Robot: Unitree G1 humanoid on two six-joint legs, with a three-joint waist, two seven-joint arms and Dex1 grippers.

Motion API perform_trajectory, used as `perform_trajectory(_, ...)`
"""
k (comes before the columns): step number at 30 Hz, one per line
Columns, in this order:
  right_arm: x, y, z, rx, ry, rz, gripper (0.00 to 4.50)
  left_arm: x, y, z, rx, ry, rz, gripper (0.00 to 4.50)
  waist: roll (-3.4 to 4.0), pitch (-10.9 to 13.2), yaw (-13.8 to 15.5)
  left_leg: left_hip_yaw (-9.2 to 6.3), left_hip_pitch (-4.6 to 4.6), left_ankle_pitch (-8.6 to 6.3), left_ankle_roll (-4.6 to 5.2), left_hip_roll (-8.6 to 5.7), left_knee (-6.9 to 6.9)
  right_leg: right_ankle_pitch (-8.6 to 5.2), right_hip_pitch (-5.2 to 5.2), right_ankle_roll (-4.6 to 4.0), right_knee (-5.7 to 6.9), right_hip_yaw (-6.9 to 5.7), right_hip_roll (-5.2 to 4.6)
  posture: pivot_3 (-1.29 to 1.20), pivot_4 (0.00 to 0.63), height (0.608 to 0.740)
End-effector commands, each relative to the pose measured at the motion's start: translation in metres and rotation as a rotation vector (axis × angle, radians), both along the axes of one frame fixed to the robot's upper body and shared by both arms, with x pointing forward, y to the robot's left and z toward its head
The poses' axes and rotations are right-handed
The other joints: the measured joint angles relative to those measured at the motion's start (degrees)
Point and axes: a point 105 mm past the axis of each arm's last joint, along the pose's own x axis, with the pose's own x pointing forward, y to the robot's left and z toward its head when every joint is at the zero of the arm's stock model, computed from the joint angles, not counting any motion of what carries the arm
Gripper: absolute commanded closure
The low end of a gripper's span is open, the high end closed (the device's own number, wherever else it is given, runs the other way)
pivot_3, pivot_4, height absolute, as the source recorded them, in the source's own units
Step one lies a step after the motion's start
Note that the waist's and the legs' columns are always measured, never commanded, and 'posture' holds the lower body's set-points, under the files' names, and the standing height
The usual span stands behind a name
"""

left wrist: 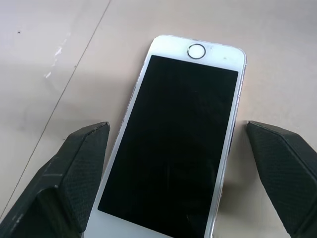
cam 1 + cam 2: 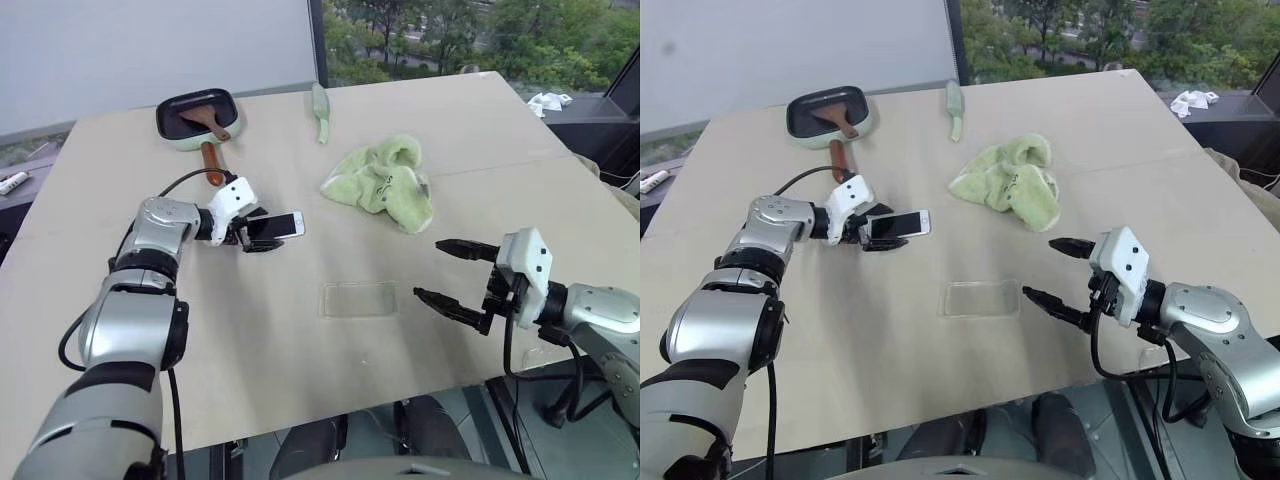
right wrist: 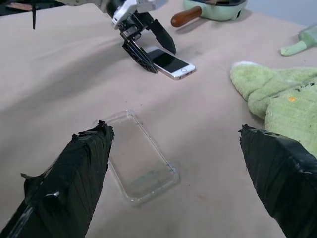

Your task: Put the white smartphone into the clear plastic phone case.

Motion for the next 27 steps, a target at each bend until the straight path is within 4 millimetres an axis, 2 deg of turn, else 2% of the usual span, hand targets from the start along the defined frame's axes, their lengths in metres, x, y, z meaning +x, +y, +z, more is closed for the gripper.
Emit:
perform_trajectory(1, -0.003, 0.001, 0.016, 0.007, -0.064, 0.007, 0.0, -0.016, 0.019, -0.029, 0.069, 0.131, 0.05, 1.56, 0.0, 0.0, 0.0, 0.0, 0.03, -0.04, 0.07, 0.0, 0.0, 0.0, 0.03, 0.0, 0.0, 0.0, 0.01, 0.0, 0.15, 0.74)
perform_trajectory(8, -0.001, 0.004, 0.019, 0.023, -0.068, 0.02, 0.0, -0.019, 0.016, -0.03, 0.036, 0.151, 0.037, 1.57, -0.01, 0.0, 0.0, 0.01, 0.03, 0.08, -0.14, 0.0, 0.01, 0.0, 0.04, 0.0, 0.0, 0.01, -0.01, 0.0, 0.15, 0.74)
perform_trajectory(14, 0.0, 0.004, 0.018, 0.024, -0.069, 0.027, 0.0, -0.015, 0.009, -0.016, -0.027, 0.102, -0.003, 1.57, -0.01, 0.0, 0.0, 0.0, -0.04, 0.08, -0.14, 0.0, 0.0, 0.0, -0.01, 0.01, -0.05, 0.01, -0.01, 0.0, 0.15, 0.74)
perform_trajectory(22, 0.003, 0.004, 0.012, 0.011, -0.055, 0.026, 0.0, -0.024, -0.029, 0.01, -0.109, 0.068, -0.303, 1.57, -0.04, 0.0, 0.5, -0.09, -0.28, 0.05, -0.1, -0.03, 0.0, 0.0, -0.07, 0.02, -0.28, -0.11, -0.02, 0.0, 0.15, 0.74)
perform_trajectory(27, 0.005, 0.006, 0.01, 0.011, -0.054, 0.026, 0.0, -0.036, -0.078, 0.028, -0.165, 0.017, -0.545, 1.57, -0.05, 0.0, 0.9, -0.26, -0.67, 0.05, -0.09, -0.05, 0.09, 0.01, -0.28, 0.02, -0.38, -0.24, -0.08, 0.0, 0.15, 0.74)
